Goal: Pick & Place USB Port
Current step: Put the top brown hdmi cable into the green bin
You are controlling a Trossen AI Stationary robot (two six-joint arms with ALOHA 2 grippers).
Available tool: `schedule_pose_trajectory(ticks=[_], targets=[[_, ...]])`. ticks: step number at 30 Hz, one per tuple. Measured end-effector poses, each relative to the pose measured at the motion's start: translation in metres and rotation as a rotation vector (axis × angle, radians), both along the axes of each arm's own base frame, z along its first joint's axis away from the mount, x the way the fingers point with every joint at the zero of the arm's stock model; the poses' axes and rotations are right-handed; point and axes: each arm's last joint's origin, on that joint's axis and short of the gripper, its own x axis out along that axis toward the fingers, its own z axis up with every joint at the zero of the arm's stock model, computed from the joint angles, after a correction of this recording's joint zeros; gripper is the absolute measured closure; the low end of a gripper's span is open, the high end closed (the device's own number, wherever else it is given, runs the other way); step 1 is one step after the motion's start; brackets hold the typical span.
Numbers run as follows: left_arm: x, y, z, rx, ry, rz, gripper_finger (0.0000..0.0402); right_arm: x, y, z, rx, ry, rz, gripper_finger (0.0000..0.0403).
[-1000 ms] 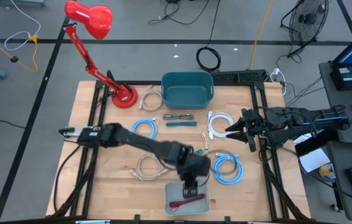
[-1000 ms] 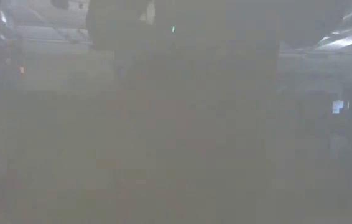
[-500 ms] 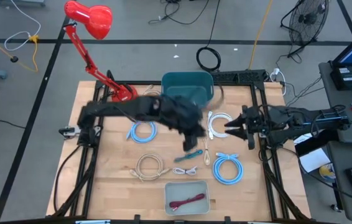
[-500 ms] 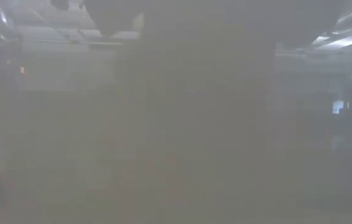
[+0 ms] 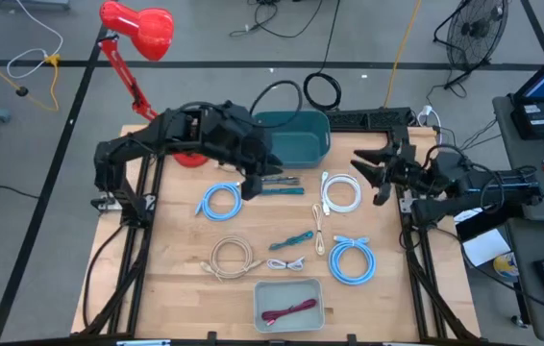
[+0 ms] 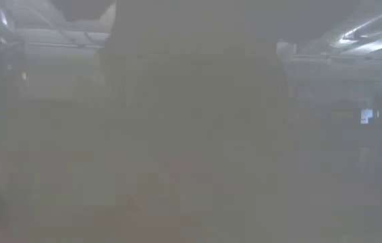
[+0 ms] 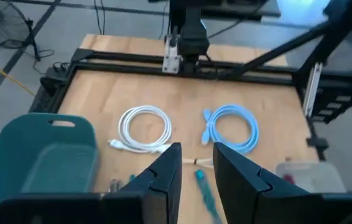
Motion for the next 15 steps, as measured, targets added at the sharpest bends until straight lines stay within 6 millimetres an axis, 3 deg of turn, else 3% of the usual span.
schedule_pose_trajectory(ticks=[7,15], targets=[[-0.005,0.005,-0.007,0.006,0.028,-0.061,0.0309,0.000,-0.008,0.000,0.023,-0.006,-0.055,0.0273],[-0.018,0.007,-0.048,-0.082,-0.042,-0.010,0.0309,0.000,-0.013,-0.001,0.014,0.000,-0.090,0.0273]])
